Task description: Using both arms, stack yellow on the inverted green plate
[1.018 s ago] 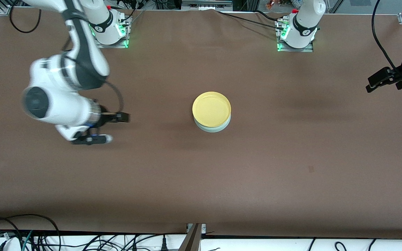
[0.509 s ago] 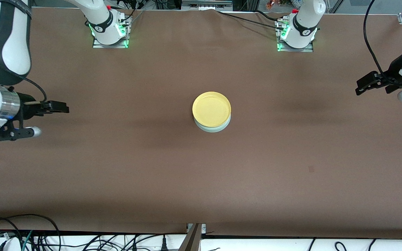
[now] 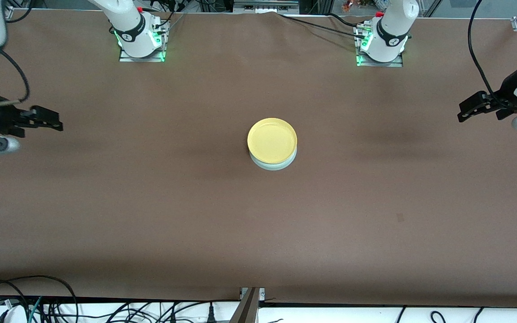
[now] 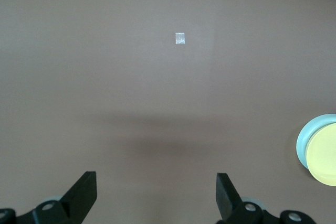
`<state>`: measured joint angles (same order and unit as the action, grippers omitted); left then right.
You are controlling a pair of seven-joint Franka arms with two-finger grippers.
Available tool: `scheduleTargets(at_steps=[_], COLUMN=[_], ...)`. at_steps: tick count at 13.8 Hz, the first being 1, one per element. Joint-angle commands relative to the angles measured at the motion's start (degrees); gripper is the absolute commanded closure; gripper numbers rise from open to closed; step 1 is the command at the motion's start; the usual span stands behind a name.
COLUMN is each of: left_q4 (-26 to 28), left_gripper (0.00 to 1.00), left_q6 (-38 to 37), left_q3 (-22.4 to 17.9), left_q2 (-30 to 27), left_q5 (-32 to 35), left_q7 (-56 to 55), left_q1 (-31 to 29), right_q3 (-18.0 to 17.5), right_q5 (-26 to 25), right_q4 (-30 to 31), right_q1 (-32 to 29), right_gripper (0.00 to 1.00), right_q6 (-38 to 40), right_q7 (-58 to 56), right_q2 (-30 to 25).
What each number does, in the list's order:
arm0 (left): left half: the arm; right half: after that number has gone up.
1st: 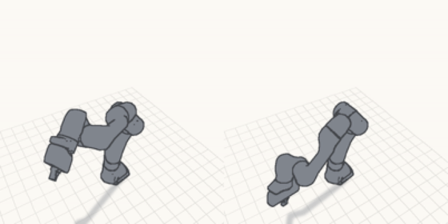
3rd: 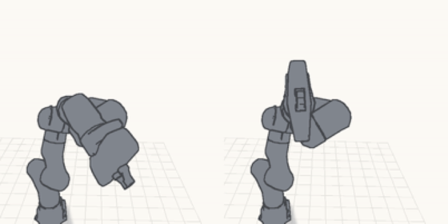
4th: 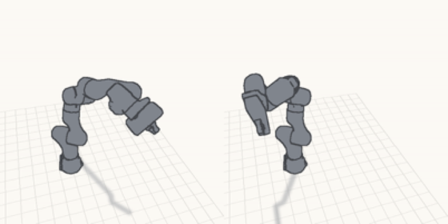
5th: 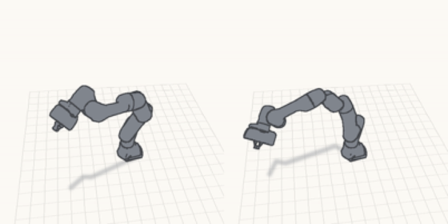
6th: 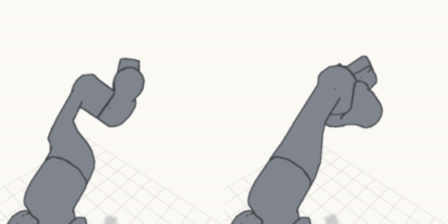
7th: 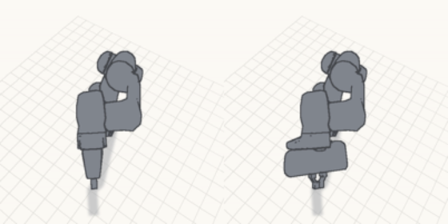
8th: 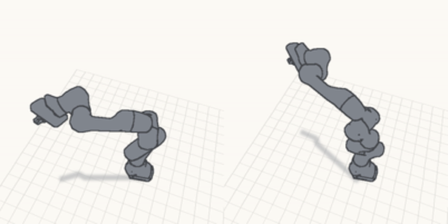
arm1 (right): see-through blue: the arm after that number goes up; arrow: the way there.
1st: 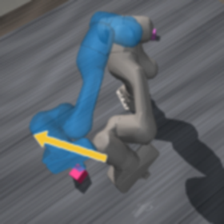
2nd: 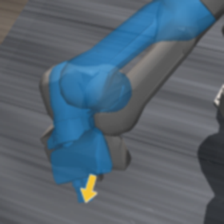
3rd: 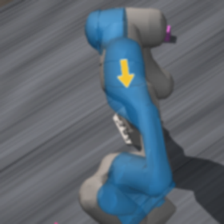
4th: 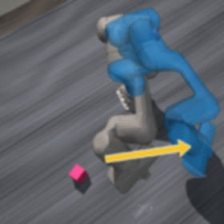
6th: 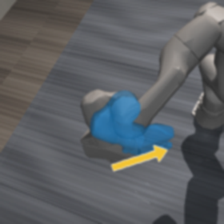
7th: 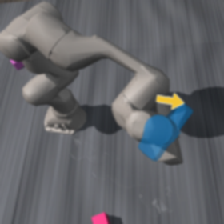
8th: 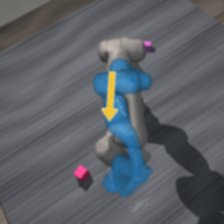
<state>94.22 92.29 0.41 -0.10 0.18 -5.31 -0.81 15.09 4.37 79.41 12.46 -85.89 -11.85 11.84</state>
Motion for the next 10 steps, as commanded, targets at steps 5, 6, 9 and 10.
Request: scheduleTargets(at_steps=[5, 6, 9, 10], left_q4=[-1.67, -1.67, -1.67, -1.67], left_gripper=[0.0, 0.0, 0.0, 0.0], left_q6=[-1.32, -1.32, -1.41, -1.76], left_q3=[0.12, 0.21, 0.21, 0.3], left_q2=[0.71, 0.63, 0.63, 0.54], left_q5=[-0.01, -0.01, -0.01, -0.01], left_q7=[0.82, 0.74, 0.82, 0.65], left_q1=[-0.16, -0.16, -0.16, -0.16], right_q3=[-2.43, -2.52, -2.52, -2.52], right_q5=[-1.82, -2.35, -2.88, -2.88], right_q4=[8.3, 8.22, 5.68, 5.23], right_q1=[-3.5, -3.59, -3.33, -3.32], right_gripper=[0.0, 0.0, 0.0, 0.0], right_q6=[1.94, 2.65, 5.2, 5.46], right_q7=[4.72, 4.81, 4.47, 4.55], right_q2=[-8.59, -8.5, -6.49, -6.31])
